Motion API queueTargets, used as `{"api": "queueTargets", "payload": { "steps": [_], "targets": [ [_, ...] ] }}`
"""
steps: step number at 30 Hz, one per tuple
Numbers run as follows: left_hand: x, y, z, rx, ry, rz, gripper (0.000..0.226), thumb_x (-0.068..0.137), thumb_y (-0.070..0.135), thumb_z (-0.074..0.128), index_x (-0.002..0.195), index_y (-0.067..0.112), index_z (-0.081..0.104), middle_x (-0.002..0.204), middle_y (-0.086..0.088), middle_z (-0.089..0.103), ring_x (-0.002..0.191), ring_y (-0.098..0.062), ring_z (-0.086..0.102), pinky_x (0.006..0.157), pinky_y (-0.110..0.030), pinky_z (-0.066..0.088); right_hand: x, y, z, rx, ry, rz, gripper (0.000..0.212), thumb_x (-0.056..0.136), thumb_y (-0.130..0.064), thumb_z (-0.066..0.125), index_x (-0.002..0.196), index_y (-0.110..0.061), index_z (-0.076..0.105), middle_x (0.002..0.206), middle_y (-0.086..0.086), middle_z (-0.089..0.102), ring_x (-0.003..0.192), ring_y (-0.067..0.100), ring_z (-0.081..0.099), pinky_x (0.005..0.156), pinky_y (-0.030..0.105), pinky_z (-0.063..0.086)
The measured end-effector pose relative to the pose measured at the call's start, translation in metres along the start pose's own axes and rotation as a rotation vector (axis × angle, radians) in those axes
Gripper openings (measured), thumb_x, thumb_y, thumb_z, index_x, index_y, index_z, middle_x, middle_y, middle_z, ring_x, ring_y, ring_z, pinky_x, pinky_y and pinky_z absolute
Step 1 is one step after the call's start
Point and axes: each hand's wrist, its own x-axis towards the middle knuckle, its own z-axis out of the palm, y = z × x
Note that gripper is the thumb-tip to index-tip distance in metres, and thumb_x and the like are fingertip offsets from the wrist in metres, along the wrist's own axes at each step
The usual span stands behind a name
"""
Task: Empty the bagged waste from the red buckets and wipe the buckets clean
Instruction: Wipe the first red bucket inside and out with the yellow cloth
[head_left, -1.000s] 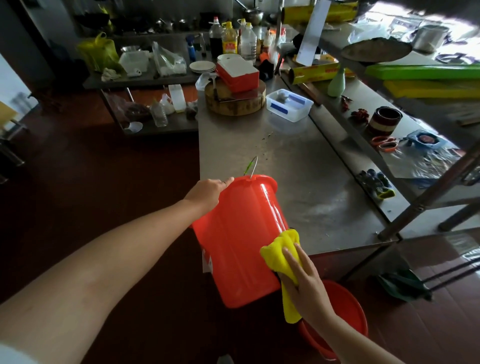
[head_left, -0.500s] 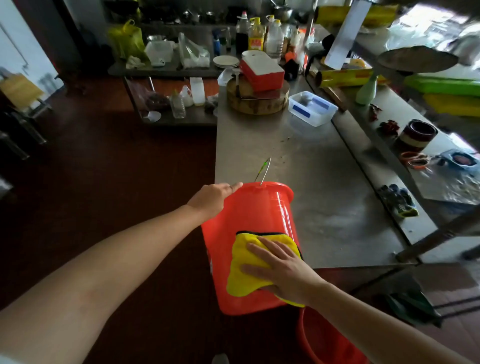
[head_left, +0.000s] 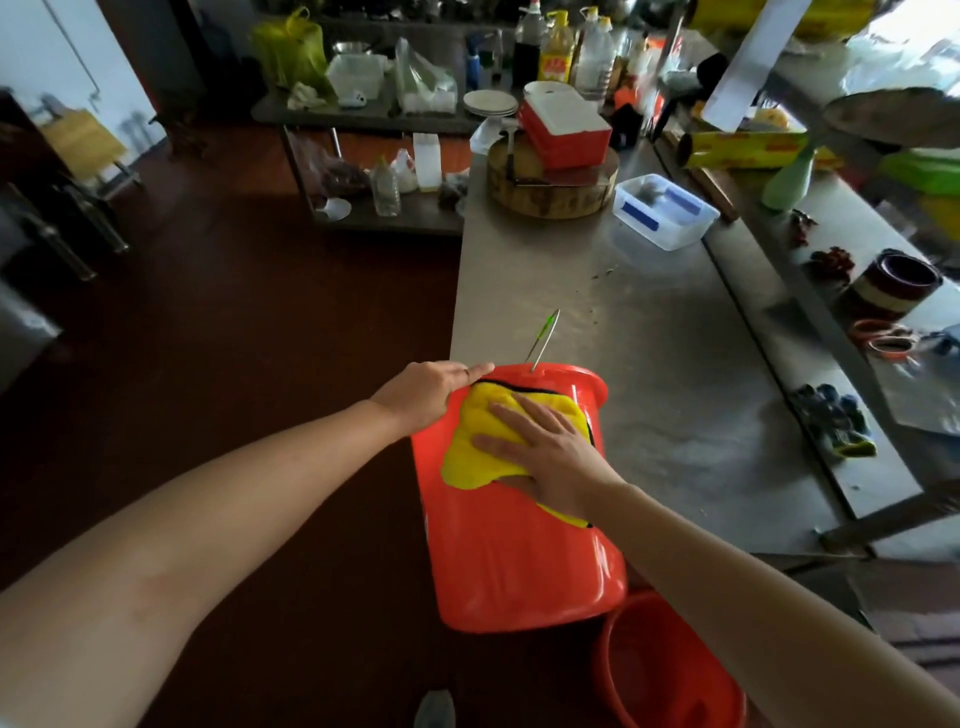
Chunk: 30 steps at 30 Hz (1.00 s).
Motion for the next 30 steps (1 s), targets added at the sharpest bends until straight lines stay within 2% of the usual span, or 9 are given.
{"api": "queueTargets", "payload": {
  "steps": [5, 8, 11, 13, 16, 20, 23, 28, 30],
  "targets": [
    [0.003, 0.001, 0.002, -0.011, -0.020, -0.040, 0.080, 0.089, -0.010, 0.041, 0.151, 0.040, 0.039, 0.143, 0.002, 0.057, 0.121, -0.024, 0.061, 0.101, -0.032, 0.050, -0.063, -0.024, 0.021, -0.015, -0.021, -0.157, 0.063, 0.091, -0.052, 0.063, 0.150, -0.046, 0.040, 0.167, -0.003, 0.021, 0.154, 0.035, 0.016, 0.115, 0.064, 0.031],
    [0.004, 0.003, 0.006, -0.012, -0.014, -0.051, 0.082, 0.089, -0.011, 0.039, 0.151, 0.043, 0.037, 0.141, 0.003, 0.057, 0.114, -0.023, 0.063, 0.094, -0.027, 0.052, -0.104, -0.033, 0.035, -0.023, 0.003, -0.236, 0.060, 0.095, -0.056, 0.060, 0.150, -0.047, 0.039, 0.168, -0.004, 0.019, 0.155, 0.033, 0.014, 0.115, 0.062, 0.031],
    [0.005, 0.005, 0.008, -0.036, -0.001, -0.062, 0.080, 0.093, -0.010, 0.038, 0.151, 0.045, 0.036, 0.140, 0.005, 0.057, 0.108, -0.021, 0.065, 0.090, -0.026, 0.054, -0.110, -0.030, 0.033, -0.038, -0.021, -0.285, 0.058, 0.098, -0.059, 0.053, 0.151, -0.049, 0.034, 0.168, -0.007, 0.013, 0.156, 0.030, 0.009, 0.117, 0.060, 0.029],
    [0.006, 0.006, 0.009, -0.034, 0.006, -0.071, 0.078, 0.095, -0.009, 0.038, 0.152, 0.044, 0.036, 0.140, 0.004, 0.057, 0.112, -0.022, 0.064, 0.094, -0.028, 0.053, -0.098, -0.025, 0.028, -0.055, -0.040, -0.317, 0.060, 0.096, -0.058, 0.056, 0.151, -0.049, 0.034, 0.169, -0.007, 0.012, 0.156, 0.029, 0.007, 0.119, 0.058, 0.025],
    [0.006, 0.003, 0.009, 0.004, 0.002, -0.062, 0.076, 0.095, -0.008, 0.041, 0.154, 0.041, 0.035, 0.140, 0.000, 0.057, 0.119, -0.024, 0.061, 0.099, -0.028, 0.049, -0.067, -0.011, 0.022, -0.050, -0.047, -0.274, 0.066, 0.091, -0.050, 0.064, 0.151, -0.046, 0.036, 0.169, -0.004, 0.014, 0.156, 0.030, 0.008, 0.120, 0.057, 0.023],
    [0.003, 0.001, 0.007, -0.024, -0.005, -0.067, 0.066, 0.100, 0.001, 0.045, 0.154, 0.038, 0.036, 0.137, 0.001, 0.058, 0.119, -0.022, 0.060, 0.101, -0.029, 0.047, -0.021, 0.017, 0.003, 0.061, 0.021, -0.062, 0.055, 0.096, -0.055, 0.051, 0.149, -0.041, 0.046, 0.166, 0.001, 0.024, 0.152, 0.036, 0.021, 0.114, 0.063, 0.032],
    [-0.002, -0.002, 0.006, -0.049, 0.006, -0.067, 0.061, 0.102, 0.008, 0.049, 0.154, 0.036, 0.036, 0.135, 0.000, 0.059, 0.119, -0.020, 0.060, 0.102, -0.031, 0.047, 0.002, 0.029, -0.004, 0.098, 0.085, 0.042, 0.054, 0.097, -0.053, 0.057, 0.148, -0.038, 0.049, 0.164, 0.000, 0.029, 0.150, 0.036, 0.026, 0.111, 0.064, 0.035],
    [-0.009, -0.010, 0.004, -0.064, 0.011, -0.097, 0.061, 0.103, 0.008, 0.047, 0.153, 0.040, 0.036, 0.130, 0.001, 0.060, 0.112, -0.021, 0.063, 0.098, -0.029, 0.049, -0.014, 0.017, 0.012, 0.106, 0.120, -0.031, 0.056, 0.097, -0.050, 0.059, 0.150, -0.040, 0.045, 0.166, -0.002, 0.024, 0.153, 0.033, 0.019, 0.113, 0.064, 0.032],
    [-0.011, -0.012, 0.005, -0.040, 0.019, -0.103, 0.068, 0.100, 0.000, 0.047, 0.153, 0.040, 0.035, 0.131, 0.000, 0.060, 0.109, -0.022, 0.065, 0.094, -0.026, 0.050, -0.036, 0.010, 0.021, 0.108, 0.105, -0.078, 0.060, 0.096, -0.048, 0.064, 0.151, -0.041, 0.042, 0.168, -0.003, 0.019, 0.154, 0.033, 0.015, 0.112, 0.065, 0.032]
  ]
}}
